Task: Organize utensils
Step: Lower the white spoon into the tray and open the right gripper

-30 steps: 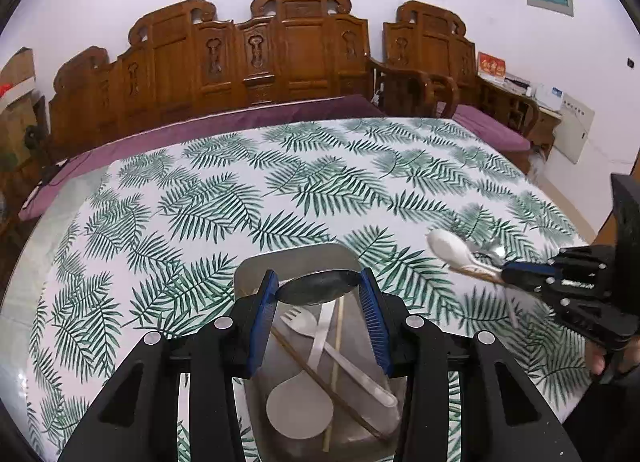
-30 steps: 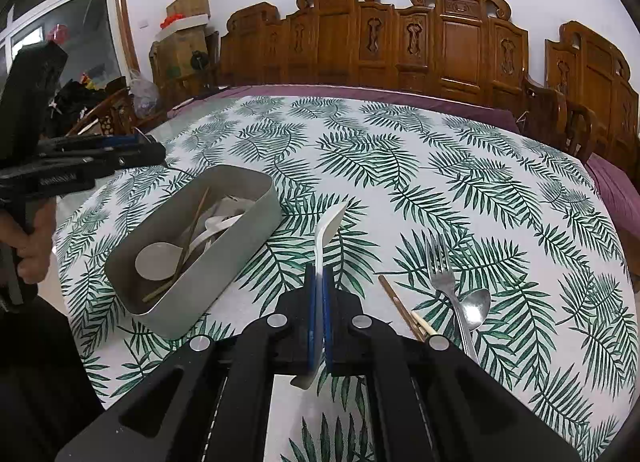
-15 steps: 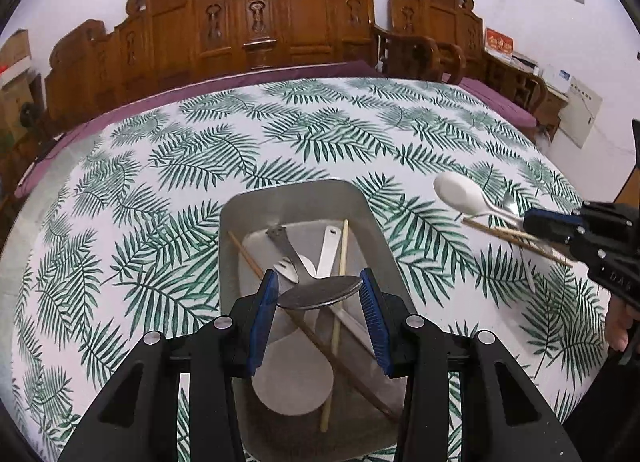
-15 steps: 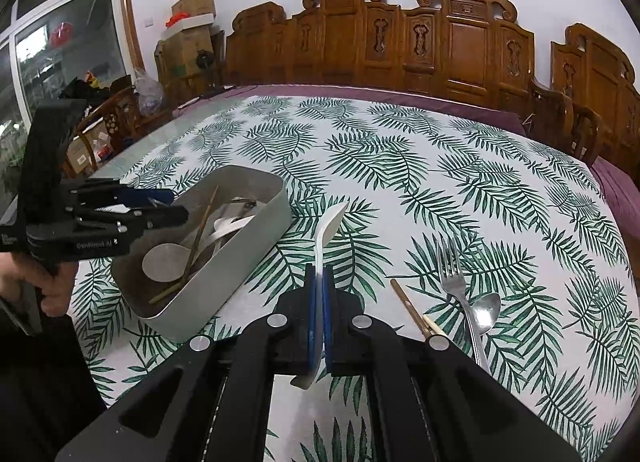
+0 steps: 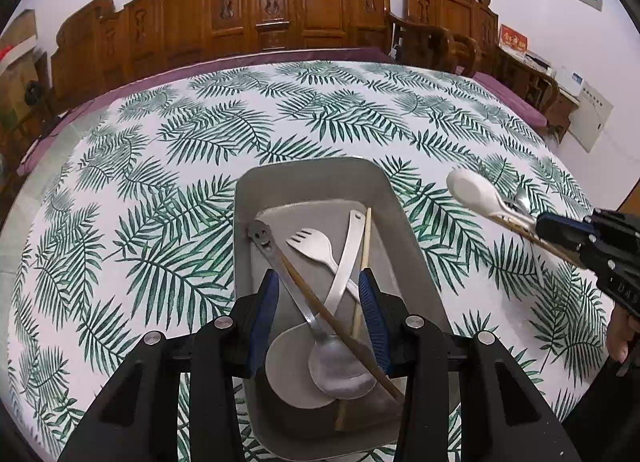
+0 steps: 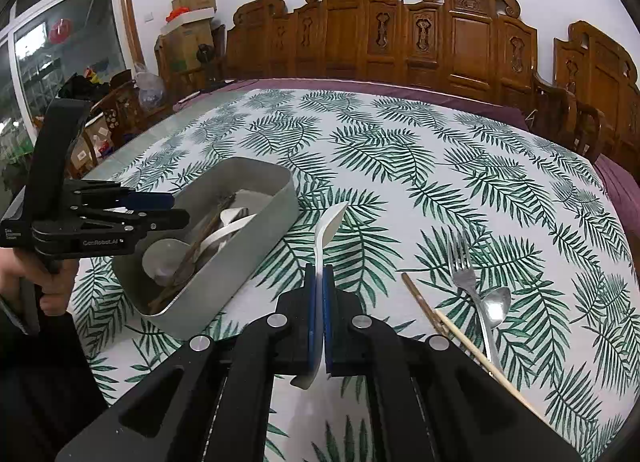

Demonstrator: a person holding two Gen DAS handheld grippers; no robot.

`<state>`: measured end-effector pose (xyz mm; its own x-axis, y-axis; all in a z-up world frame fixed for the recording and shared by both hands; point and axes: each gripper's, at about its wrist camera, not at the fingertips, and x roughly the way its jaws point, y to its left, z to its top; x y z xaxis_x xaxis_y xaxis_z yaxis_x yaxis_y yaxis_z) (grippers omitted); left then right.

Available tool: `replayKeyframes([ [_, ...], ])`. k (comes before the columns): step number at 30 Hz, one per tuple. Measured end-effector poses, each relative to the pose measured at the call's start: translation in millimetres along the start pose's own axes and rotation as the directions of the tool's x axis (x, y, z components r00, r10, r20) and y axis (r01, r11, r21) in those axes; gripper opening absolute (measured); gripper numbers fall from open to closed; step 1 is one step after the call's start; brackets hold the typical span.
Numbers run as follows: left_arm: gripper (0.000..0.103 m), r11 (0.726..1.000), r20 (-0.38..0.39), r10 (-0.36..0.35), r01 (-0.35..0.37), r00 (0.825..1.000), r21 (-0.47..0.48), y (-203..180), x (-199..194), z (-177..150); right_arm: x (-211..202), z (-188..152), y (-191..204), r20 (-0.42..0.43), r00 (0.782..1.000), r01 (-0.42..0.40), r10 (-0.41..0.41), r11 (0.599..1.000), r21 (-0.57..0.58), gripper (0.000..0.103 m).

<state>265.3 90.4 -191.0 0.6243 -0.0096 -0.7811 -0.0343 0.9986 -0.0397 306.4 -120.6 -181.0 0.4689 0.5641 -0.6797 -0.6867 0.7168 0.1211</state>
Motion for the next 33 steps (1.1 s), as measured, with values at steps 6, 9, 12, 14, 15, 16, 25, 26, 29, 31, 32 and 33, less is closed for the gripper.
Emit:
replayKeyframes([
  [6,0.039,1.0,0.03,-0.004,0.005,1.0,-0.02,7.0,-8.1,5.0,-0.5,8.7,16.0,0.016,0.999,-0.04,0.039,0.999,0.029,0.004],
  [9,0.039,0.999,0.042,-0.008,0.01,0.999,-0.037,12.7,-11.7,6.6,0.1,14.1,24.7,0.027,0.998,-0.066,0.065,0.996,0.052,0.004],
  [12,0.039,0.999,0.052,-0.005,0.007,0.999,-0.052,19.5,-14.7,7.3,2.8,20.4,38.1,0.035,0.996,-0.082,0.08,0.995,0.06,0.004],
  [14,0.039,0.998,0.056,-0.002,0.005,0.998,-0.061,23.5,-16.6,7.4,4.9,24.0,44.1,0.038,0.995,-0.092,0.089,0.994,0.066,0.004],
  [15,0.039,0.998,0.059,0.0,0.004,0.998,-0.065,25.5,-17.8,7.5,6.5,26.0,47.0,0.038,0.995,-0.096,0.094,0.993,0.069,0.004],
  [16,0.039,0.998,0.062,0.002,0.002,0.998,-0.07,27.8,-18.8,7.6,7.5,27.5,48.8,0.038,0.994,-0.101,0.098,0.992,0.074,0.004],
  [25,0.04,0.994,0.08,0.035,-0.026,0.996,-0.111,45.8,-24.9,8.5,37.6,44.7,74.5,0.02,0.991,-0.132,0.131,0.983,0.129,0.004],
  [26,0.04,0.993,0.079,0.042,-0.033,0.996,-0.112,46.9,-24.9,8.3,41.4,45.8,76.9,0.017,0.991,-0.132,0.131,0.982,0.133,0.004],
  [29,0.04,0.992,0.078,0.053,-0.044,0.996,-0.116,50.9,-25.0,7.8,55.6,48.1,83.6,-0.002,0.992,-0.124,0.126,0.98,0.153,0.004],
  [31,0.04,0.991,0.079,0.055,-0.045,0.995,-0.123,54.0,-25.6,7.6,65.1,49.0,87.7,-0.014,0.993,-0.11,0.114,0.98,0.165,0.004],
  [32,0.04,0.991,0.08,0.057,-0.047,0.995,-0.126,56.0,-26.7,7.2,68.5,49.4,88.6,-0.018,0.994,-0.107,0.112,0.98,0.17,0.004],
  [33,0.04,0.991,0.081,0.06,-0.049,0.995,-0.128,57.0,-26.5,7.3,72.6,50.1,90.2,-0.021,0.994,-0.101,0.107,0.979,0.176,0.004],
])
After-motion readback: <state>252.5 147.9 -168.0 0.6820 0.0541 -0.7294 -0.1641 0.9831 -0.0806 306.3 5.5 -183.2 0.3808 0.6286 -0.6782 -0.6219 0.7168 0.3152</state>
